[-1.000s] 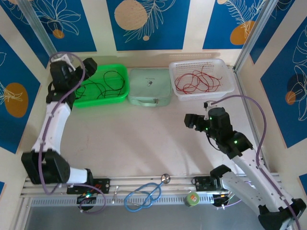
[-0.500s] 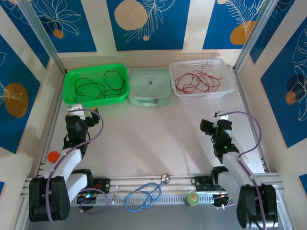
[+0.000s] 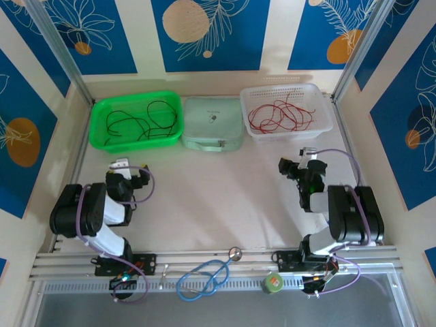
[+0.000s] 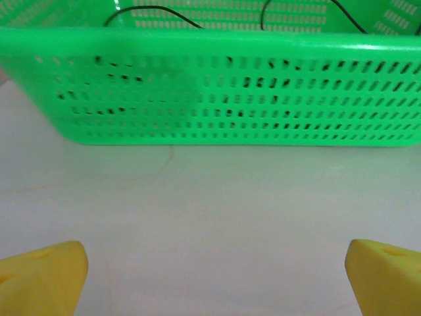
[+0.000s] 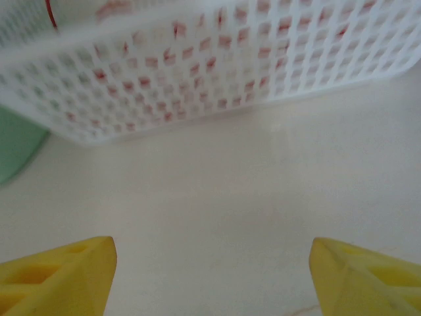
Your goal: Untangle the cables
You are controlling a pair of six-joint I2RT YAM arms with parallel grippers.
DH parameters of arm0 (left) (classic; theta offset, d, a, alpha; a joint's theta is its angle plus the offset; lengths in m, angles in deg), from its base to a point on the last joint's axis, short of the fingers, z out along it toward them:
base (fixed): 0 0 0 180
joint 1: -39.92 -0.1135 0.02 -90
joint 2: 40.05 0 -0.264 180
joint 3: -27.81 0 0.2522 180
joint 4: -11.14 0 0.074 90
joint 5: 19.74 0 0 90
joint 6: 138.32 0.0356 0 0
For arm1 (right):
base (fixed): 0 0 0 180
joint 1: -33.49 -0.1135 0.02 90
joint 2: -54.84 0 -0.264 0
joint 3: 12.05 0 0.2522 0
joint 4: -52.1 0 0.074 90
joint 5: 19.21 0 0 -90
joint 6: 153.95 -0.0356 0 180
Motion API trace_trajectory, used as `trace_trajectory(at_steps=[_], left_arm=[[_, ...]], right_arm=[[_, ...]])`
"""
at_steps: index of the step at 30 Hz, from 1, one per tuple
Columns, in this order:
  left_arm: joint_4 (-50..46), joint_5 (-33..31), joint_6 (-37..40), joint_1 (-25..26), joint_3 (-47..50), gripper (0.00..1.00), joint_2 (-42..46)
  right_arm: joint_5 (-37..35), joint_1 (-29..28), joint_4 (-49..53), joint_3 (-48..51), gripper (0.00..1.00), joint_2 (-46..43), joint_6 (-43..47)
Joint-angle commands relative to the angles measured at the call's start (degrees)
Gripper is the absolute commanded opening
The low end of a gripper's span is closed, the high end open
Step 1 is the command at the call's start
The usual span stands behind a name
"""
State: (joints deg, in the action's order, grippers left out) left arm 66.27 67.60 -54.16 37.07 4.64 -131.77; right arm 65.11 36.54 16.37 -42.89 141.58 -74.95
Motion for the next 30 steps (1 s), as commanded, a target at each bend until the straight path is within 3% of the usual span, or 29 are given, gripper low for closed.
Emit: trace_trajectory(at_steps=[1,3,4,7,8,9,30], left_arm=[[-2.36,4.50,2.94,1.17,-5.48,1.00,1.72],[-13.40,5.14,5.64,2.86,-11.17,1.00,1.93],[-14.82,1.86,6.98,4.77,-11.79,1.00,2.20],[-14.28,0.99,7.51,5.58,-11.73,1.00,2.05],[-13.91,0.90,7.56,5.58,-11.59,1.00,1.97],[-14.36,0.98,7.51,5.58,-11.57,1.00,2.19],[-14.92,2.83,8.22,5.58,-12.01,1.00,2.07]], right_arm=[[3.59,-1.41,3.83,-7.20,0.80,0.37,3.79],[3.51,-2.21,5.04,-7.67,0.84,0.37,4.85],[4.21,-1.84,4.38,-7.40,0.84,0.55,4.69],[3.36,-2.37,3.77,-7.17,0.84,0.55,5.10],[2.98,-2.52,3.93,-7.14,0.88,0.54,5.18],[2.95,-2.53,3.83,-7.06,0.99,0.54,5.20],[2.75,-2.70,3.83,-7.04,0.99,0.45,5.36]])
